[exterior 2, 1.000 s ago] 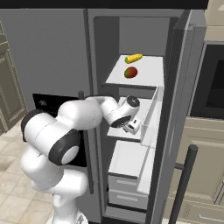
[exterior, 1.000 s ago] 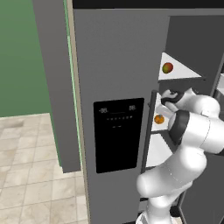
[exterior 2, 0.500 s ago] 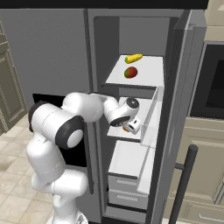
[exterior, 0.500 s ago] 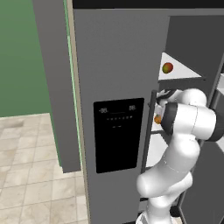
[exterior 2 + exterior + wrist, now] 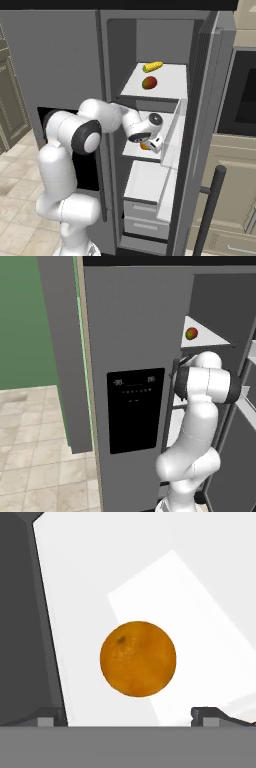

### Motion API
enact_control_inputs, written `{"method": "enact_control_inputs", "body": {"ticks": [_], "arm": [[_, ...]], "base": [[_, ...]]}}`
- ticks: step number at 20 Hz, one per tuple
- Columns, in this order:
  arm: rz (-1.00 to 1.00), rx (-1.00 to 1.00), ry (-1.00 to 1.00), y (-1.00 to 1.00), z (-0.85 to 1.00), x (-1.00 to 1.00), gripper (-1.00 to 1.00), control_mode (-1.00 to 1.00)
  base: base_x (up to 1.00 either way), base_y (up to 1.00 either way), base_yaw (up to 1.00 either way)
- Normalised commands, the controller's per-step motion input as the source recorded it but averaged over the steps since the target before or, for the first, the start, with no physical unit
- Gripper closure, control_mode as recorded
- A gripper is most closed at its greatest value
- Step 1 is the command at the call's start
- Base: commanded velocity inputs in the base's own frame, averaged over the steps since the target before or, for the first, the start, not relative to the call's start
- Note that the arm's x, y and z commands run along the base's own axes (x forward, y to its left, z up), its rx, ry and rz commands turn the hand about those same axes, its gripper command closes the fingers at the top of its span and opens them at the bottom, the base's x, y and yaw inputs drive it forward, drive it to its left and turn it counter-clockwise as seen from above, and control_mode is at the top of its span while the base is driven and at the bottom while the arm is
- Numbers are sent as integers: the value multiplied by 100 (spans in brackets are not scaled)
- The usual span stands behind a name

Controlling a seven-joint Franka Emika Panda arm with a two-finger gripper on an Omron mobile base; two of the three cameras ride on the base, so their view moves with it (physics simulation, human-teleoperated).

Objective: Pick up the orange and mango from the fridge and place one fruit on each plate on the dining counter.

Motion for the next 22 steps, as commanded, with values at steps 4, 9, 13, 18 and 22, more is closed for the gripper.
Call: {"method": "enact_control_inputs", "body": {"ticks": [4,9,13,18,22], "arm": [[0,4,0,-14,-26,33,-100,-100],[-1,3,0,-8,-23,39,-100,-100],[0,1,0,-1,-22,26,-100,-100],[0,0,0,3,-26,0,-100,-100],[0,0,0,21,-31,-1,100,-100]], "base": [[0,0,0],[0,0,0],[0,0,0],[0,0,0],[0,0,0]]}}
